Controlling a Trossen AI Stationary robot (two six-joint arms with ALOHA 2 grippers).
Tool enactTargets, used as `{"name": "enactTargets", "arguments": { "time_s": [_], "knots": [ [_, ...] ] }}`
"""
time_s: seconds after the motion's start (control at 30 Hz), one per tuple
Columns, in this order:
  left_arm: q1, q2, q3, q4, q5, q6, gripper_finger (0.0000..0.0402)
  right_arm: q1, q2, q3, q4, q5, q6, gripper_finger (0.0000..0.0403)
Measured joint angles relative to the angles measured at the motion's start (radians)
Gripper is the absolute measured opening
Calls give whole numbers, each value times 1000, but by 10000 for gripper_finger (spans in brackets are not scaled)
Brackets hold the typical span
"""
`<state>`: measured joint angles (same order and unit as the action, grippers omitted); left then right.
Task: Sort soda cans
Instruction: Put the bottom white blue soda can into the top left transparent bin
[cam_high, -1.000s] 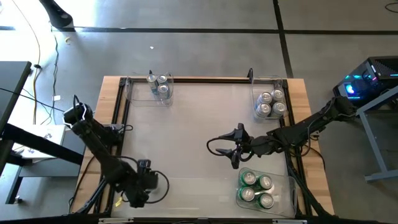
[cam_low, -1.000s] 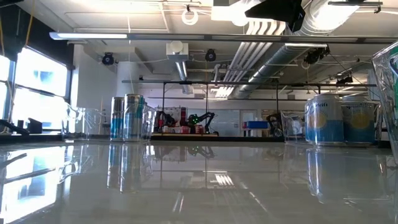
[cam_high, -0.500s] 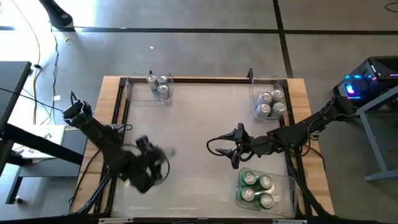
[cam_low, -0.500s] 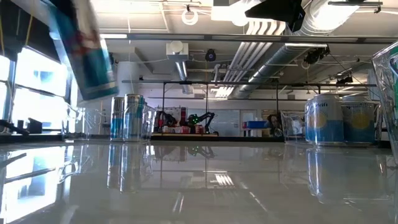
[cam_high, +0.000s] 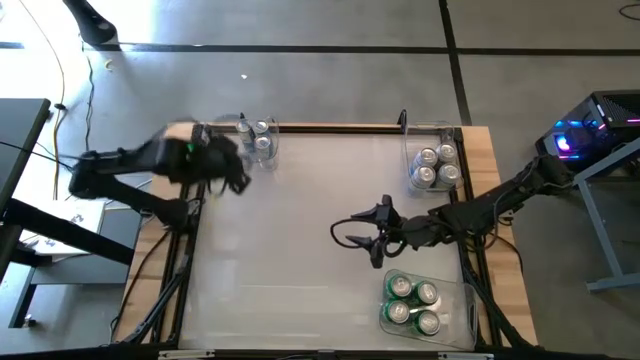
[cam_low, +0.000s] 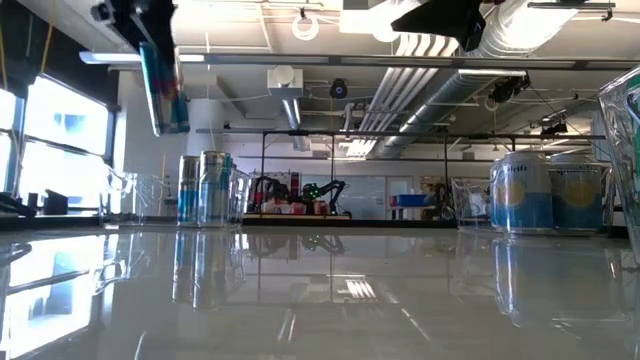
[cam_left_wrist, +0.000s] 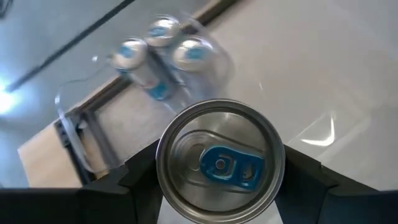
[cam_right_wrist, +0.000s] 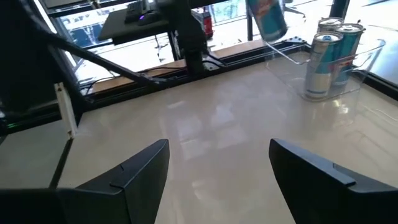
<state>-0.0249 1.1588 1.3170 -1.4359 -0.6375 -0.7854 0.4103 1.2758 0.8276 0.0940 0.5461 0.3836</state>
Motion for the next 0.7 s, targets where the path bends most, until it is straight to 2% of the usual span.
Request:
{"name": "enactTargets", "arguments": {
  "time_s": [0.17,0.3,0.43,0.7],
  "knots": [
    [290,-31,0,93,104,200,224,-27,0,0,0,0,0,272],
    [449,15,-12,167,212,323,224,-45,0,0,0,-2,9,272],
    [548,82,-53,216,274,405,224,-47,0,0,0,-9,9,272],
    [633,151,-128,331,272,469,224,-47,0,0,1,-46,8,272]
  ]
}}
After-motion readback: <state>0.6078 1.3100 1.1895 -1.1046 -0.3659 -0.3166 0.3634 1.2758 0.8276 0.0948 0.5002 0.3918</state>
